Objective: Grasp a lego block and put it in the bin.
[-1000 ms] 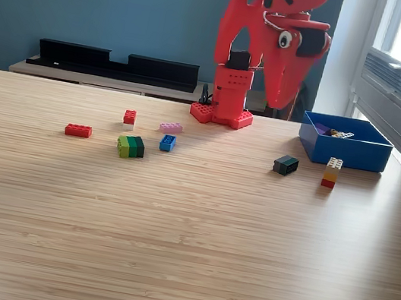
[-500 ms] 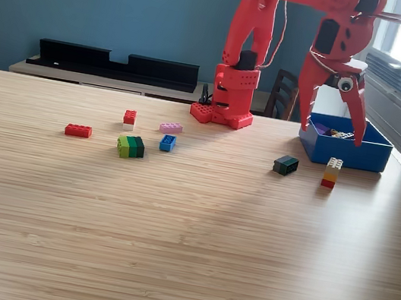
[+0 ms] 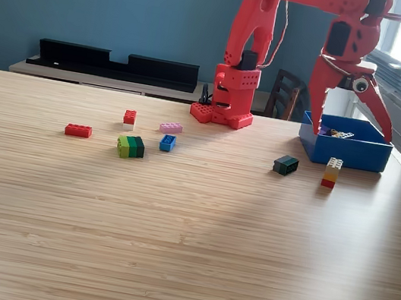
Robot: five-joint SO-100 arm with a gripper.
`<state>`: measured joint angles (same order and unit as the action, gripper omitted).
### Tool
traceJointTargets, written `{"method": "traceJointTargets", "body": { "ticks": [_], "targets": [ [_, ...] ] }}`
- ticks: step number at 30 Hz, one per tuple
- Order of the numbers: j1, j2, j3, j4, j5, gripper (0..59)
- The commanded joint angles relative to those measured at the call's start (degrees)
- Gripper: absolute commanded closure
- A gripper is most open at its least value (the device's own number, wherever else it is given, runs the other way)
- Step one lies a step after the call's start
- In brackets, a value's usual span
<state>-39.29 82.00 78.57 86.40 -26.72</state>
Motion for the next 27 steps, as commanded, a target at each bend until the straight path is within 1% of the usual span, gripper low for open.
{"method": "traceJointTargets", "body": {
  "ticks": [1,9,12,17,25,27],
  "targets": [
    [0.0,-5.01,-5.01,-0.44,-0.09,10.5],
    [0.0,-16.17,-10.55,-0.44,0.09,11.2],
    [-0.09,-18.54,-12.83,-0.44,0.26,11.8],
    [-0.44,-21.36,-15.73,-0.44,0.88,14.7],
    [-2.64,-24.17,-17.23,-0.53,2.37,24.0],
    [-3.25,-24.7,-17.58,-0.53,3.08,27.6]
  ]
}}
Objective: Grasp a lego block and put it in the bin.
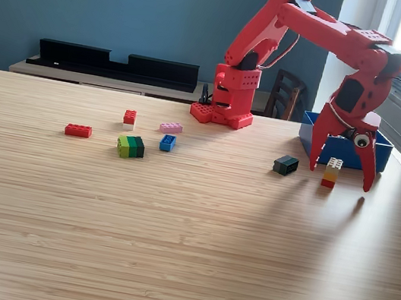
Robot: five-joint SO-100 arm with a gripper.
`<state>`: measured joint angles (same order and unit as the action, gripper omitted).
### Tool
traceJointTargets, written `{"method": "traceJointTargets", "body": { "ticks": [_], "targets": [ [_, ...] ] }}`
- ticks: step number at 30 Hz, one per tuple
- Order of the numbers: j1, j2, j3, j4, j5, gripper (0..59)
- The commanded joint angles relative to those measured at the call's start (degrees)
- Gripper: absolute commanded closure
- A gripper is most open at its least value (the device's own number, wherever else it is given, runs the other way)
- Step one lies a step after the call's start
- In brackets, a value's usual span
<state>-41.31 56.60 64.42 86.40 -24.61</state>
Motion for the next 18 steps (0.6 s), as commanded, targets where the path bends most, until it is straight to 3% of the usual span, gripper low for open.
{"method": "traceJointTargets", "body": {
  "ticks": [1,5,6,10,18],
  "targets": [
    [-1.49,0.53,-3.6,-0.53,1.32,30.6],
    [-2.11,0.26,-4.57,-0.44,4.31,51.5],
    [-2.11,0.26,-5.01,-0.44,5.19,53.2],
    [-1.49,0.35,-7.91,0.79,8.17,58.5],
    [-1.76,1.05,-16.87,8.7,11.34,58.5]
  ]
}}
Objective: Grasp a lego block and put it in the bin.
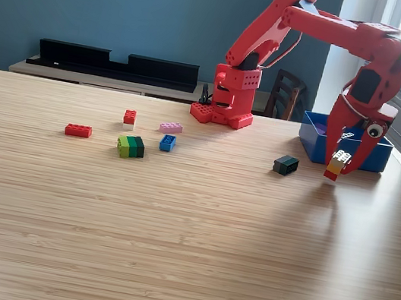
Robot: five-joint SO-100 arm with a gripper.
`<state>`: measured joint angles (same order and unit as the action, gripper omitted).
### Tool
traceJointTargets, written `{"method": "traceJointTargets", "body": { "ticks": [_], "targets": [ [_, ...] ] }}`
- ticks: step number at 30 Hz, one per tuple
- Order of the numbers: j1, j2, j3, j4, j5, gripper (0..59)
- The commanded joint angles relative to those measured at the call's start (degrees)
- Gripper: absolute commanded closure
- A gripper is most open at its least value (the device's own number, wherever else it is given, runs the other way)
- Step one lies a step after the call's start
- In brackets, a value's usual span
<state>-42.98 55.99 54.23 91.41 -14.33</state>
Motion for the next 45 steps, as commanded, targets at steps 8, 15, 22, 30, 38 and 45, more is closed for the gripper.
{"method": "traceJointTargets", "body": {
  "ticks": [8,15,22,30,38,45],
  "targets": [
    [-6.33,3.6,-9.84,11.16,3.25,58.6],
    [-14.94,12.66,-5.45,10.99,2.55,58.6],
    [-17.49,21.62,-3.34,11.07,3.08,58.6],
    [-27.25,31.29,5.54,11.07,0.09,58.6],
    [-35.42,34.37,13.71,10.99,-1.41,58.6],
    [-35.07,34.37,13.71,10.99,-3.25,48.5]
  ]
}}
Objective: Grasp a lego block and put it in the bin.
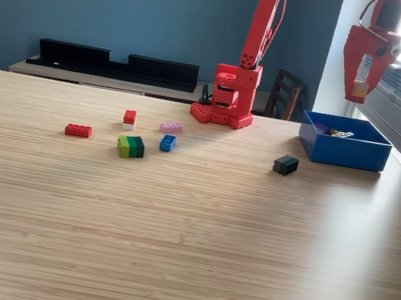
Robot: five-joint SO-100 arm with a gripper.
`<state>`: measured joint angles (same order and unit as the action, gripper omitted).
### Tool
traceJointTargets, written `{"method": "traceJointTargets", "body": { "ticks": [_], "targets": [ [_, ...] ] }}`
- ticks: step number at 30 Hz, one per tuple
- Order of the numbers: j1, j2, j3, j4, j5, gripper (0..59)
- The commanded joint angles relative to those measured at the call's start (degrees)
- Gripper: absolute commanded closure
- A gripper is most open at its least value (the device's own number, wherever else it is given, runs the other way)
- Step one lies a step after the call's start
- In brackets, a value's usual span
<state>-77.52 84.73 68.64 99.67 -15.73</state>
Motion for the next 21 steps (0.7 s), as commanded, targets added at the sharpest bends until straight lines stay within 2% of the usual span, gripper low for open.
{"method": "traceJointTargets", "body": {
  "ticks": [1,3,4,6,8,9,11,17,18,21],
  "targets": [
    [-0.53,5.62,-0.62,2.72,-2.2,41.4],
    [-0.44,5.62,-0.62,2.72,-2.81,25.6],
    [-0.35,5.62,-0.53,2.72,-2.9,20.2],
    [-0.35,5.62,-0.44,2.64,-3.08,15.7],
    [-0.18,5.62,-0.35,2.64,-3.16,16.1],
    [-0.09,5.62,-0.35,2.64,-3.25,17.0],
    [0.35,5.62,-0.53,2.64,-3.08,23.0],
    [9.4,5.54,-3.96,2.55,1.85,50.7],
    [12.22,5.54,-4.66,2.55,2.9,53.3],
    [21.09,5.54,-6.15,2.55,5.1,54.6]
  ]
}}
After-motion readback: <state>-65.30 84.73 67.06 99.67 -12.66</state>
